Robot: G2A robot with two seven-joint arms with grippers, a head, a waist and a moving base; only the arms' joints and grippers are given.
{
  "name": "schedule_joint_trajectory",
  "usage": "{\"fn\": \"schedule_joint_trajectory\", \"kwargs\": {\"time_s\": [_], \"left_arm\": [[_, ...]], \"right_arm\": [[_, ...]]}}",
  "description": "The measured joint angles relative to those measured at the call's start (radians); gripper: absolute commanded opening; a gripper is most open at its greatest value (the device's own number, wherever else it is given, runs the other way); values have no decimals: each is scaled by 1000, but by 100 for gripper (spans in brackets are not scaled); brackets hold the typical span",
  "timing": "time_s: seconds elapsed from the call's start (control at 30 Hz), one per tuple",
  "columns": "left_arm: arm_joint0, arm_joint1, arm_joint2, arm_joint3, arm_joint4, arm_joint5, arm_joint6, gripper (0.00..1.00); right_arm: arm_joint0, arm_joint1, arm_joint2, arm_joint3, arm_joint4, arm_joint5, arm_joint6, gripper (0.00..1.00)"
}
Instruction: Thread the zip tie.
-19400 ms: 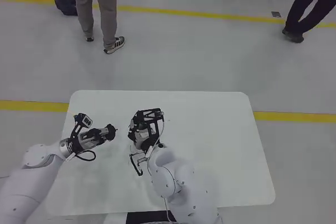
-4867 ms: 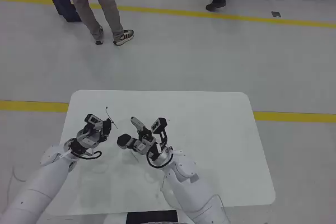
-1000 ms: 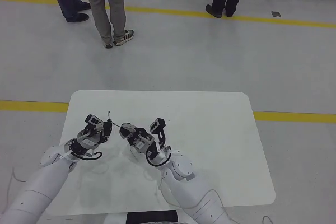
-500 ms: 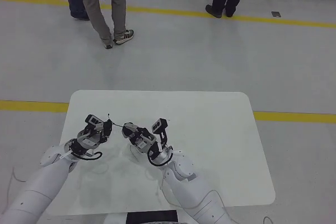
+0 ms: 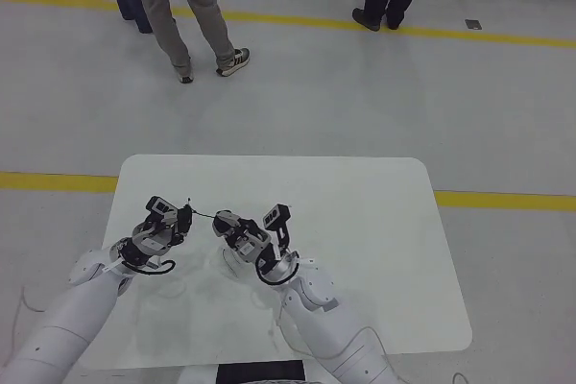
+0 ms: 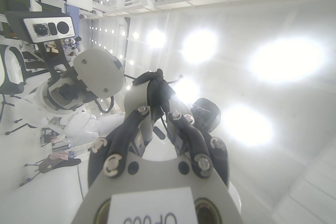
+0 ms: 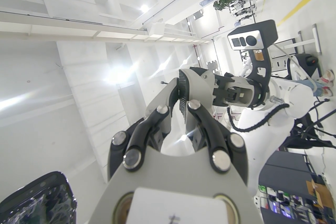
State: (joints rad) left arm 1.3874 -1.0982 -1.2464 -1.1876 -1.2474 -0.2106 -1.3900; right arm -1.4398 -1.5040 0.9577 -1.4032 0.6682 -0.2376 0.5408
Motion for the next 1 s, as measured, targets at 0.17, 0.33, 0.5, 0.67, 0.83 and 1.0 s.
{"fn": "schedule_joint_trajectory", "kwargs": {"time_s": [0.17,0.33,0.5,0.67,0.83,1.0], "left_arm": [[0,0,0,0,0,0,0,0],[0,0,0,0,0,0,0,0],[0,0,0,0,0,0,0,0],[0,0,0,0,0,0,0,0],[0,0,0,0,0,0,0,0],[0,0,0,0,0,0,0,0]], "right_arm": [[-3,2,2,-2,1,-1,-2,0],[-5,4,4,-3,3,-3,-3,0],[-8,6,7,-4,5,-5,-4,0],[-11,8,9,-6,6,-7,-6,0],[-14,10,13,-7,7,-8,-8,0],[-16,12,16,-6,9,-8,-12,0]]}}
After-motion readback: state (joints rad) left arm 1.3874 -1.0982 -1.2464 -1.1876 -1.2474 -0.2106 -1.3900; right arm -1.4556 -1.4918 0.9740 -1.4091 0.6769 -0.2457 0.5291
